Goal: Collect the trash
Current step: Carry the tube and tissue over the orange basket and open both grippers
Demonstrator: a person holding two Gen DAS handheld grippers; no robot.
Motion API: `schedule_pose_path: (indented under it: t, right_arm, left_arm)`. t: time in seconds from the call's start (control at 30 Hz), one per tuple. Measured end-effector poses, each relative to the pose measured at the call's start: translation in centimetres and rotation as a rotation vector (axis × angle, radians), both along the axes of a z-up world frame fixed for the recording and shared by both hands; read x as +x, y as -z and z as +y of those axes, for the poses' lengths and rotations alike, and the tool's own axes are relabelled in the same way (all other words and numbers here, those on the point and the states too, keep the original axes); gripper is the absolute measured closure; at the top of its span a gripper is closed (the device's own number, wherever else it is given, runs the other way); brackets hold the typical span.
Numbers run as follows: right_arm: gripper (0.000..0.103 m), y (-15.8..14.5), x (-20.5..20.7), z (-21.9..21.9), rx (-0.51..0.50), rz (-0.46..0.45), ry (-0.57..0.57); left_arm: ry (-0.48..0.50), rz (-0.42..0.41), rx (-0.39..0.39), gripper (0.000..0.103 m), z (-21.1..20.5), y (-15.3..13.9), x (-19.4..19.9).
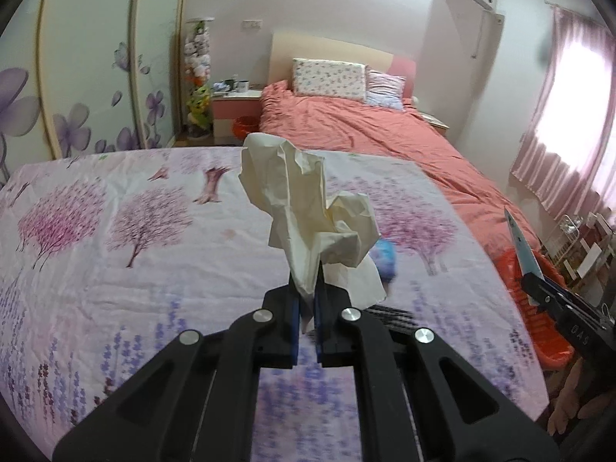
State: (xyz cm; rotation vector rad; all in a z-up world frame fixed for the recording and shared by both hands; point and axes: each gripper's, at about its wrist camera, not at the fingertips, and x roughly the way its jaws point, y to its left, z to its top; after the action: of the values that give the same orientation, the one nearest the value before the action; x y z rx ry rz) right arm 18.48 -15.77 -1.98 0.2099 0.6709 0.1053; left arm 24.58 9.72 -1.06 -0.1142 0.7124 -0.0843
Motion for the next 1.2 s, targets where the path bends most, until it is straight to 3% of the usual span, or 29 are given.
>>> schedule_pose_path:
  t: [0.67, 1.2]
  right_arm:
    - [0.077, -1.3, -5.1, -10.1, 0.053, -0.097, 0.213]
    - [0.077, 0.5, -7.3, -17.4, 0.147, -0.106, 0.352]
  left_arm:
    - [0.28, -0.033, -0.021, 0.096, -14.7, -2.2, -1.7]
    - [0.48, 0.005, -0.028, 0.096, -25.7, 0.0, -2.3]
